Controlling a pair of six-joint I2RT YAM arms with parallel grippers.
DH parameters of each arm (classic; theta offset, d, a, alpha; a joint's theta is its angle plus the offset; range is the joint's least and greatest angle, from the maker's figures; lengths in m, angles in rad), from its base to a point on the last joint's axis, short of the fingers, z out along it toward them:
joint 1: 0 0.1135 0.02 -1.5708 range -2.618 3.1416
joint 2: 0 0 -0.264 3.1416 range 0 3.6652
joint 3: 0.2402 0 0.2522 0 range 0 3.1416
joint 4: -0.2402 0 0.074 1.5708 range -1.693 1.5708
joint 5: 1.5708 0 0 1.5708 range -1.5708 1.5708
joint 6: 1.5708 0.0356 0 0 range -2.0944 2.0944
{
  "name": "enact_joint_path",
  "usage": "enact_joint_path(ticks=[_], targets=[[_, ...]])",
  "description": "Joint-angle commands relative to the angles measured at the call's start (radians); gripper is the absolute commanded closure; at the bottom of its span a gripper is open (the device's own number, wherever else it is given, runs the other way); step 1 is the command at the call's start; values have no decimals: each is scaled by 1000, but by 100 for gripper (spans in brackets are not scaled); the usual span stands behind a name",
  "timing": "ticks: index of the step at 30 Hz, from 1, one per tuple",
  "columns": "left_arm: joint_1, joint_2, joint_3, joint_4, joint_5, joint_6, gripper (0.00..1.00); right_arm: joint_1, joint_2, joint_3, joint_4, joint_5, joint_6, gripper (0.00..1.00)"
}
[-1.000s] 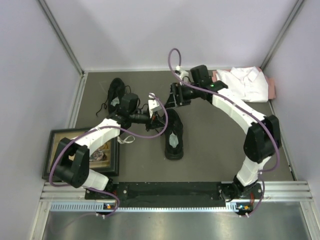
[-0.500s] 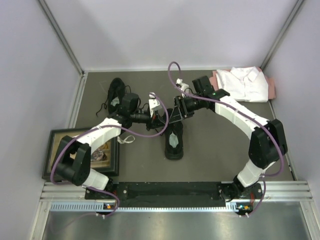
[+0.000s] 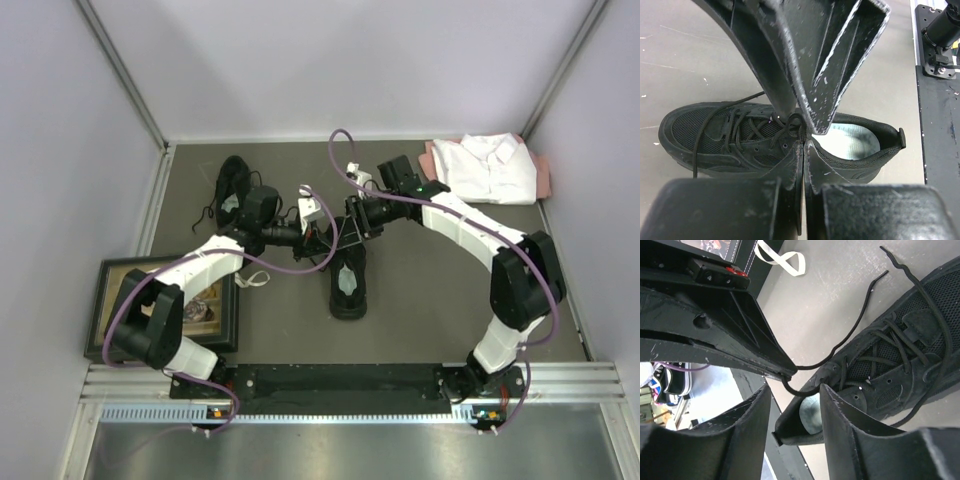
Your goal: Tie the shoes
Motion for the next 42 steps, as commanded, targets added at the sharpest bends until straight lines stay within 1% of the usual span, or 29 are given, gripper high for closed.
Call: enact_joint_path(ticks=[1, 3, 4, 6, 7, 9, 10, 11, 12, 13, 15, 16, 17, 19, 21, 22, 24, 25, 27, 28, 29, 30, 33, 35, 38, 42], targets=[[-4, 9, 36, 42, 19, 2, 100, 12, 12, 21, 46, -23, 9, 59], [-4, 12, 39, 43, 19, -1, 100, 14, 15, 21, 49, -21, 9, 64], [-4, 15, 39, 45, 18, -3, 100, 14, 18, 24, 48, -21, 9, 68], [-6, 18, 41, 49, 13, -7, 100, 12, 20, 24, 45, -21, 9, 73], [-6, 18, 42, 51, 13, -9, 100, 12, 21, 24, 43, -18, 9, 79], [-6, 20, 42, 51, 13, -11, 100, 14, 22, 24, 45, -15, 6, 87], [-6, 18, 42, 51, 14, -11, 100, 14, 22, 27, 38, -12, 4, 98], [-6, 18, 42, 51, 14, -11, 100, 12, 23, 25, 34, -9, 1, 100], [-4, 18, 44, 40, 11, -9, 99, 14, 25, 27, 32, 0, -5, 100], [-4, 12, 47, 28, 11, -4, 93, 14, 23, 28, 28, 2, -9, 100], [12, 8, 74, -19, -25, 12, 72, 14, 18, 25, 20, 12, -19, 100], [23, 8, 91, -115, -47, 25, 55, 14, 14, 21, 17, 16, -22, 100], [38, 8, 105, -145, -80, 34, 51, 14, 11, 18, 12, 19, -23, 100], [109, 20, 117, -151, -68, 35, 47, 14, 6, 13, 11, 20, -26, 100], [164, 35, 125, -130, -87, 10, 46, 12, 2, 12, 9, 20, -28, 100], [172, 58, 131, -119, -97, 3, 46, 14, 3, 10, 11, 19, -28, 100], [177, 96, 171, -147, -102, 49, 46, 14, 5, 10, 8, 20, -29, 100], [177, 144, 189, -164, -96, 64, 45, 14, 3, 7, 6, 20, -31, 100], [177, 202, 252, -196, -70, 65, 43, 12, 2, 5, 3, 23, -34, 100], [177, 265, 278, -222, -70, 60, 42, 14, 0, 4, 3, 26, -34, 100], [177, 296, 303, -240, -64, 45, 41, 14, 0, 4, 2, 26, -36, 100], [177, 323, 339, -243, -64, 39, 40, 12, 0, 4, 3, 28, -34, 100], [175, 415, 378, -211, -87, 12, 40, 14, -2, 8, 2, 34, -32, 100], [173, 446, 415, -211, -76, 12, 40, 12, 2, 10, -1, 32, -31, 100], [173, 504, 462, -265, -48, 26, 41, 14, 8, 13, 2, 29, -25, 100], [172, 546, 472, -273, -36, 34, 44, 14, 17, 16, 3, 25, -19, 100]])
